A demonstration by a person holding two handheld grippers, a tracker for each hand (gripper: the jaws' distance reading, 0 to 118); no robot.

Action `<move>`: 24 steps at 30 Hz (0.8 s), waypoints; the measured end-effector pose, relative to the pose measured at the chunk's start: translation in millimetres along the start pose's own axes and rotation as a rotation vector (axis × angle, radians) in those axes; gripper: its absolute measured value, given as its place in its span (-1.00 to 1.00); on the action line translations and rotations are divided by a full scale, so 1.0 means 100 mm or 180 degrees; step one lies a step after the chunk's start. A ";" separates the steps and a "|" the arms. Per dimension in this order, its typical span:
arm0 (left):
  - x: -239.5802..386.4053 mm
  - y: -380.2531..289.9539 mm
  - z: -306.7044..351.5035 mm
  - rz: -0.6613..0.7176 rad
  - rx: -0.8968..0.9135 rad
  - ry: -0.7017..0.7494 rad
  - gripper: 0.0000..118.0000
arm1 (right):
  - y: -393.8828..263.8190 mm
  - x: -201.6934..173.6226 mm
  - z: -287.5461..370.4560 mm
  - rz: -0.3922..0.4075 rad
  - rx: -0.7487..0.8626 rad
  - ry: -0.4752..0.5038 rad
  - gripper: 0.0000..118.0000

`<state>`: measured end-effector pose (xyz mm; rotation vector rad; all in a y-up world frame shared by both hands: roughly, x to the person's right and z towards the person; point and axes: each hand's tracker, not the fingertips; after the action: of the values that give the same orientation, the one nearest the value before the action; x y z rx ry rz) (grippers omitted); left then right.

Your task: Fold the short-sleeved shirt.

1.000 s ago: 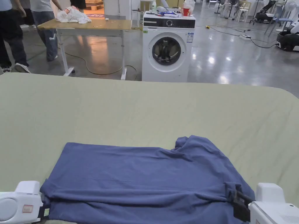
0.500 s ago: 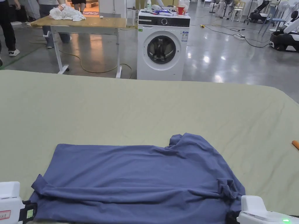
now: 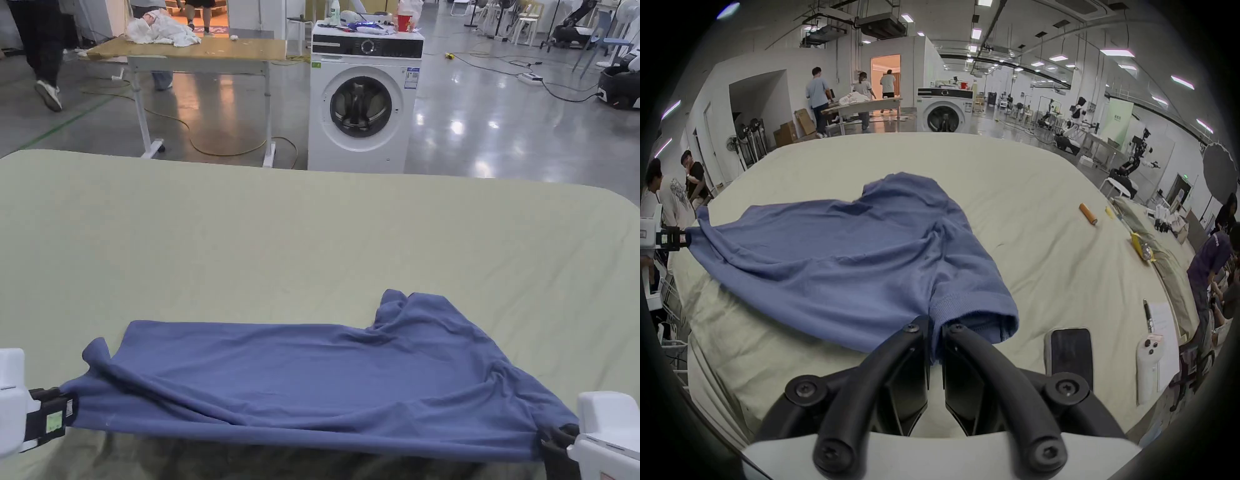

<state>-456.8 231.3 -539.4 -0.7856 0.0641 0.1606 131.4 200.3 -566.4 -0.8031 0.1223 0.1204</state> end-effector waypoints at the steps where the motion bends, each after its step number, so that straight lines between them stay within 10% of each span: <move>1: -0.01 -0.02 0.03 0.0030 -0.0004 -0.0007 -0.97 | -0.02 0.00 0.05 0.0005 0.0011 0.0010 -0.91; 21: -0.13 -1.33 -0.14 0.0088 -0.0779 0.0294 -0.97 | -1.09 -0.34 -0.08 0.0234 -0.0645 -0.0086 -0.90; 24: -0.07 -1.26 -0.15 0.0101 -0.0738 0.0348 -0.92 | -1.04 -0.37 -0.05 0.0187 -0.0604 -0.0121 -0.64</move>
<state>-442.5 132.0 -461.2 -1.0248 0.1636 0.1568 110.4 122.9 -490.9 -0.9862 0.0997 0.2050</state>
